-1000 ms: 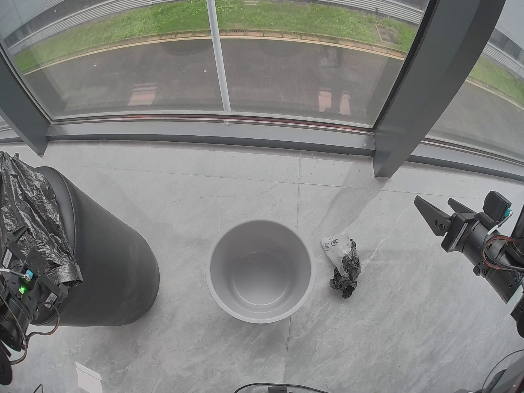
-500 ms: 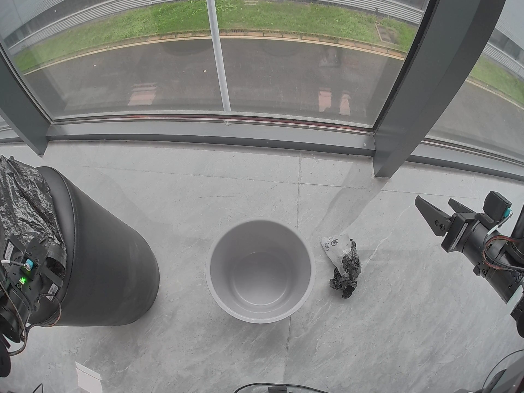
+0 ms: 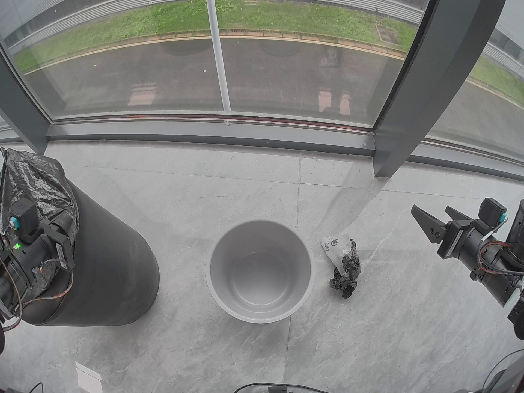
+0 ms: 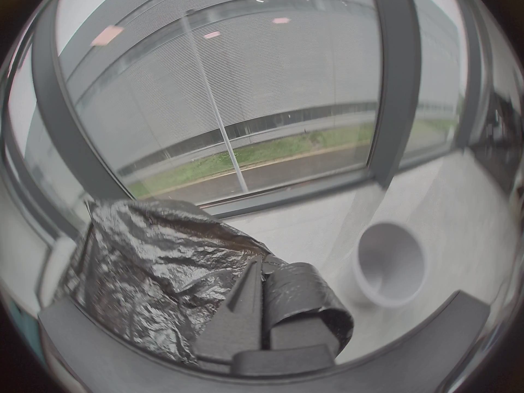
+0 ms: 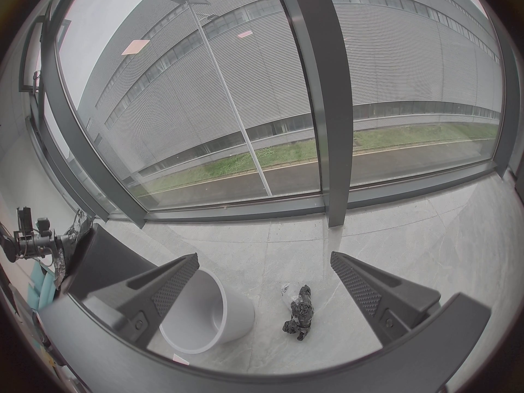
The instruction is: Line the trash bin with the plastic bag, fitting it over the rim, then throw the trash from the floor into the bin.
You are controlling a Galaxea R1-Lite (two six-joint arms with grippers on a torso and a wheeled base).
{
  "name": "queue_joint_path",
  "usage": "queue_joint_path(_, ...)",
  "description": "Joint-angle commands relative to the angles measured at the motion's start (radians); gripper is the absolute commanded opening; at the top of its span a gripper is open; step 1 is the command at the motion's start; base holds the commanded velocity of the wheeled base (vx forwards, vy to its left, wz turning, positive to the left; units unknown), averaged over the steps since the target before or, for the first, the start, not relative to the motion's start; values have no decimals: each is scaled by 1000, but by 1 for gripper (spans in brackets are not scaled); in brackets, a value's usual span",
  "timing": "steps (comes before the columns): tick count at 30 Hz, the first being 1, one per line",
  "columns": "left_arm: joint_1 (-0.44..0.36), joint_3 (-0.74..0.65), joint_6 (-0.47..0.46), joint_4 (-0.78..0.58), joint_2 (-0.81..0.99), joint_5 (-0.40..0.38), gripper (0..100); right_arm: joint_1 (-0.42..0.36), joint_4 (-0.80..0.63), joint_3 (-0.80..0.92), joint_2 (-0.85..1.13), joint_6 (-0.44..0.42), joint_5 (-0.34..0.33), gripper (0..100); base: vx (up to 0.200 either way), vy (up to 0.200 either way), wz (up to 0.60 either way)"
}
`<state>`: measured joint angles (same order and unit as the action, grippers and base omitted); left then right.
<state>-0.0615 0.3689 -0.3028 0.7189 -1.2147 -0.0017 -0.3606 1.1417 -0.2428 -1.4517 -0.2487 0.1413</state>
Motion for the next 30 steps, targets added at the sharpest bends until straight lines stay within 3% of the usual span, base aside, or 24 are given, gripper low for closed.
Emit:
queue_joint_path(1,-149,77,458,4,55,-113,0,-8,1,8,-6,2,1,100,0,0,0)
queue_joint_path(2,-149,79,519,5,55,-116,0,-8,1,8,-6,2,1,100,0,0,0)
queue_joint_path(4,-150,79,536,5,55,-116,0,-8,3,10,-6,0,1,100,0,0,0)
queue_joint_path(5,-149,81,689,5,50,-126,0,-8,3,10,-6,0,1,100,0,0,0)
queue_joint_path(11,-147,123,1088,4,64,-251,0,-9,1,14,-10,-1,3,100,0,0,0)
queue_joint_path(12,-147,123,1088,4,64,-251,0,-9,1,14,-10,-1,3,100,0,0,0)
queue_joint_path(14,-139,133,1274,1,69,-366,0,-12,1,20,-15,-1,3,100,0,0,0)
queue_joint_path(17,-132,137,1409,7,61,-488,0,-21,1,23,-26,-3,1,100,0,0,0)
queue_joint_path(23,-130,182,1570,8,0,-620,0,-92,3,53,-81,-34,1,100,0,0,0)
queue_joint_path(30,-152,265,1602,8,-42,-633,0,-210,165,62,-211,-52,21,100,0,0,0)
